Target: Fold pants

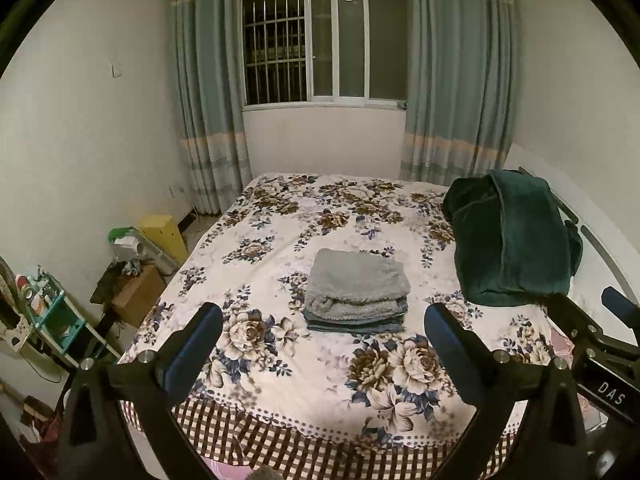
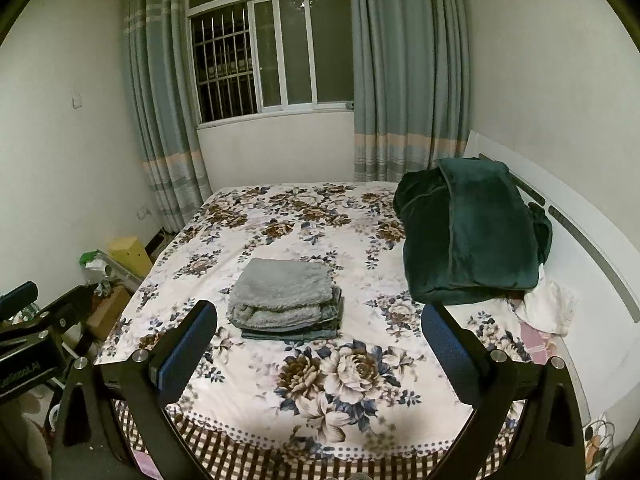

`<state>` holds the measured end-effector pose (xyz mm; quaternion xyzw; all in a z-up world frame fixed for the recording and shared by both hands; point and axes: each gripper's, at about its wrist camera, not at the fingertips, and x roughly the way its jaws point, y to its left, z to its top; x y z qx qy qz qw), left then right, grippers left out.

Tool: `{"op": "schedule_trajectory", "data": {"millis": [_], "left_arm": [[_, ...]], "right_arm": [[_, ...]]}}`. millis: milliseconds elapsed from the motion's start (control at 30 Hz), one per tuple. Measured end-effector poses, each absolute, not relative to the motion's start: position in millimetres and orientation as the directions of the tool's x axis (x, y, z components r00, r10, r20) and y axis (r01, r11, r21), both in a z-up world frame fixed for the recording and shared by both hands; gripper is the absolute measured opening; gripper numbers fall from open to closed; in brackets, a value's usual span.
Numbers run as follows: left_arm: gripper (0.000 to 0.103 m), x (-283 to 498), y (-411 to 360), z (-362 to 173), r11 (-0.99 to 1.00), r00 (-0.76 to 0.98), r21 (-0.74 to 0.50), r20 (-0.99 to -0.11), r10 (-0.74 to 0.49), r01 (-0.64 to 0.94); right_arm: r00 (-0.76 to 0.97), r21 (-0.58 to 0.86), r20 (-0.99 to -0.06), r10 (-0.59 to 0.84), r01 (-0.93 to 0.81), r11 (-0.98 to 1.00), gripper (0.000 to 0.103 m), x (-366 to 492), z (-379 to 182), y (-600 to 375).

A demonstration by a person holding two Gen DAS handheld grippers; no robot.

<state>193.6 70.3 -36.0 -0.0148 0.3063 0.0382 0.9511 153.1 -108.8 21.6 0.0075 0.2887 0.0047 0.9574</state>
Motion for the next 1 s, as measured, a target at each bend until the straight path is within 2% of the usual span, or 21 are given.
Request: {"op": "schedule_trajectory", "data": {"millis": [1000], "left_arm": [[0.103,180.5,82.8,-34.5,0.997,0.809,-0.016,-0.586,0.054,-0.078]], "right_arm": [[0.824,0.015,-0.566,0.017,-0.01,1.0,0.103,135.8,16.9,-93.0]]}}
